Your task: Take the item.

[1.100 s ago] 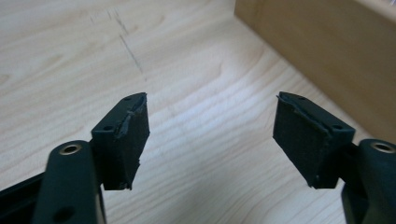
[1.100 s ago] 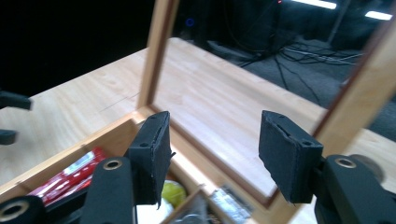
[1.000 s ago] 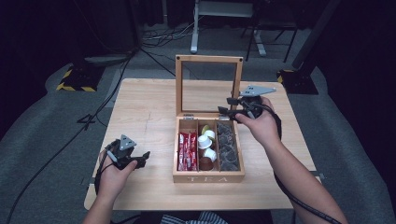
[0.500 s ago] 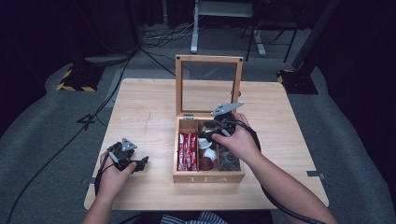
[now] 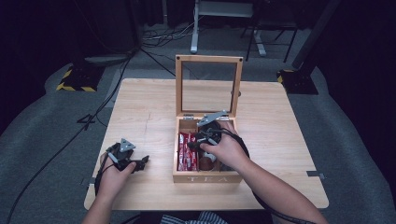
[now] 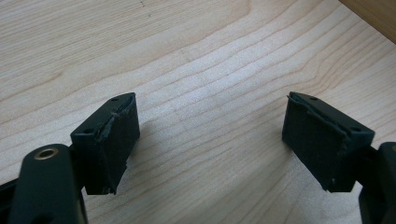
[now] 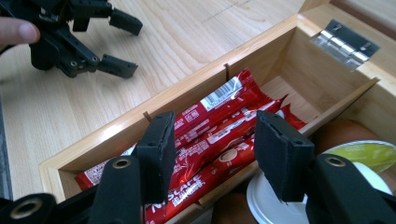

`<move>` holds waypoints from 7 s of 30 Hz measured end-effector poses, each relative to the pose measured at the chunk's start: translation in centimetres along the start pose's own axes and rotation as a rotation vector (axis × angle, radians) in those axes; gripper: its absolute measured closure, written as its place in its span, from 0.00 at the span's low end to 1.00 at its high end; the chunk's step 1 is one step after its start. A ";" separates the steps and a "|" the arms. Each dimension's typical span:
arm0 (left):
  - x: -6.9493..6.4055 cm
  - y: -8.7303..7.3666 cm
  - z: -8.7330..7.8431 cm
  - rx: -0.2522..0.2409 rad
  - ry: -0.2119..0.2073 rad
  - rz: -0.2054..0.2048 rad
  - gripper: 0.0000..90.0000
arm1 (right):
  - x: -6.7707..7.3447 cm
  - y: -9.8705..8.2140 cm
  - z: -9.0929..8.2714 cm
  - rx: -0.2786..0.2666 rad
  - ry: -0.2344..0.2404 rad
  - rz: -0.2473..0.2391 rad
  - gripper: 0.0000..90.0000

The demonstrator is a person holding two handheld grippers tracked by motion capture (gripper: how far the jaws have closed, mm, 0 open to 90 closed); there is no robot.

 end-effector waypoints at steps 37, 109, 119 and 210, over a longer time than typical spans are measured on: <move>0.0 0.1 0.1 -0.002 -0.006 0.004 0.21 | 2.2 -0.1 3.7 0.223 -0.116 0.077 0.71; -0.1 0.5 0.5 0.001 -0.017 0.012 0.18 | -2.4 -2.5 -12.1 -0.197 -0.107 0.087 1.00; -0.1 0.5 0.5 0.003 -0.016 0.010 0.18 | -4.1 -4.4 -14.7 -0.224 -0.123 0.114 1.00; -0.2 0.7 0.7 0.004 -0.017 0.014 0.18 | -15.8 -16.6 -13.8 -0.125 -0.316 0.417 0.67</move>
Point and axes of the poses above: each handheld gripper's, and its own axes: z roughly forward along the jaws, y roughly out of its top, x roughly to its left, the point moved 2 cm from there along z, roughly forward along the jaws, and after that the axes turned 6 degrees about z, right-handed, at the moved point
